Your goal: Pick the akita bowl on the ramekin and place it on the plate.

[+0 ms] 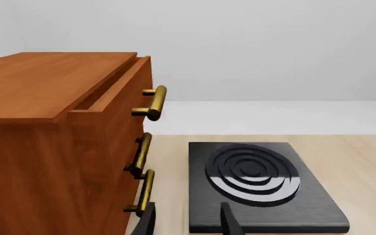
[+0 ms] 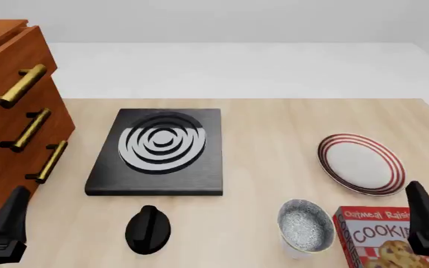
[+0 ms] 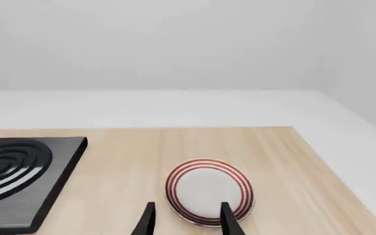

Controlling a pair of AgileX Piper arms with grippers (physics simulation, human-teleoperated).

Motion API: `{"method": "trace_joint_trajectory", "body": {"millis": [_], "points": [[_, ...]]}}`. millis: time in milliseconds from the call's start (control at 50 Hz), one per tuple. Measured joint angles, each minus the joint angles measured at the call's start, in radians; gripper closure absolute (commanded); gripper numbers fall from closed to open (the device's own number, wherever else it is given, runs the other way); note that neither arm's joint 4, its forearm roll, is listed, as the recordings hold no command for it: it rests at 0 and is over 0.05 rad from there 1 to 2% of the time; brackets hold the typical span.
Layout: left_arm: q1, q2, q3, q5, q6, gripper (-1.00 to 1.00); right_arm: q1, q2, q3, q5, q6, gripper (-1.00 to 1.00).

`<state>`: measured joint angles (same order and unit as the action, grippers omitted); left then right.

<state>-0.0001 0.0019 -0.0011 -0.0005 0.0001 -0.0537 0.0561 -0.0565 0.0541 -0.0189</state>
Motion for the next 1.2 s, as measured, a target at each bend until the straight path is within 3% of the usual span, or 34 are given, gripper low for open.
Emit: {"method": "trace_joint_trajectory", "body": {"millis": [380,680,940,1100,1200], "points": [[0.000,0.005,-0.003,-0.001,0.000,-1.00,0.051,-0.034,-0.011,-0.009,0.003,-1.00],[0.000,0.005,-0.003,-0.001,0.000,-1.00,0.081,0.001,-0.105,0.033,-0.009,-1.00],[0.000,0.006,-0.003,-0.001,0.000,-1.00,0.149,0.159,-0.246,0.089,-0.006,-1.00],[0.000,0.006,-0.003,-0.001,0.000,-1.00,0.229,0.241,-0.392,0.221,-0.017,-1.00],[0.000,0.006,-0.003,-0.001,0.000,-1.00,0.354,0.324,-0.529,0.404,-0.052,-1.00]]}}
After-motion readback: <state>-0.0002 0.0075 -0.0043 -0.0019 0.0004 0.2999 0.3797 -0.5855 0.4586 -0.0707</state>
